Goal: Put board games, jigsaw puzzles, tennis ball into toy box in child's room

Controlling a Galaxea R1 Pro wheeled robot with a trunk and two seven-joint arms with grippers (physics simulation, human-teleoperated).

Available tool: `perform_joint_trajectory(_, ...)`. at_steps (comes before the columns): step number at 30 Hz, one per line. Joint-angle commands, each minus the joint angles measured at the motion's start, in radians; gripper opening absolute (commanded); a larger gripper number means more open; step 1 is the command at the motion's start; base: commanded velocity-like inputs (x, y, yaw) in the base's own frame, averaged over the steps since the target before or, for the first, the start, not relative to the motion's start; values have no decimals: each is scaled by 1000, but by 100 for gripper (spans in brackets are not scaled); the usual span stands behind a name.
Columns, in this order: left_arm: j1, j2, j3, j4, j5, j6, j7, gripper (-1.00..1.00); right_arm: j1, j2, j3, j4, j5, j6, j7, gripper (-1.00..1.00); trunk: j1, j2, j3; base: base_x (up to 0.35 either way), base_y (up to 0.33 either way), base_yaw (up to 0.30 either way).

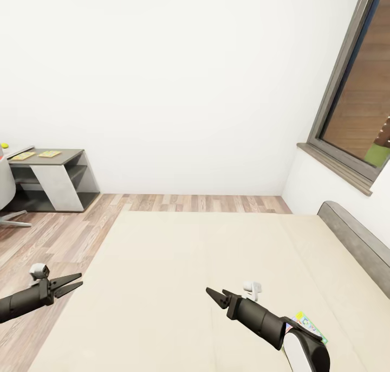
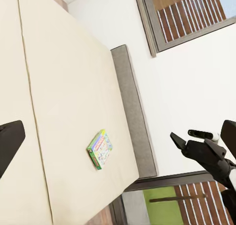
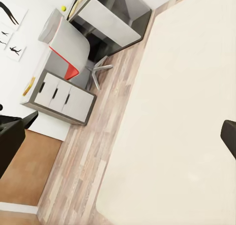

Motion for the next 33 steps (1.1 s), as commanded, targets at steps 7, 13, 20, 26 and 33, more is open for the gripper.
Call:
perform_joint_trajectory(7, -1, -3, 0, 0, -1, 10, -4, 100, -1, -1, -1, -1, -5, 8, 0, 100, 1, -2, -2, 0, 0, 0)
perform_joint_trajectory(13, -1, -3, 0, 0, -1, 10, -4, 100, -1, -1, -1, -1, -5, 10, 0, 100, 1, -2, -2, 0, 0, -78)
perform_joint_trajectory(20, -1, -3, 0, 0, -1, 11, -4, 100, -1, -1, -1, -1, -5, 10, 0, 100, 1, -2, -1, 0, 0, -99)
perform_joint_trajectory(26, -1, -3, 0, 0, -1, 11, -4, 100, -1, 0, -1, -1, -5, 10, 0, 100, 1, -2, 0, 0, 0, -23)
perform_joint_trajectory(33, -1, -4, 0, 0, -1, 10, -4, 100, -1, 0, -1, -1, -5, 10, 0, 100, 1, -2, 0, 0, 0, -6)
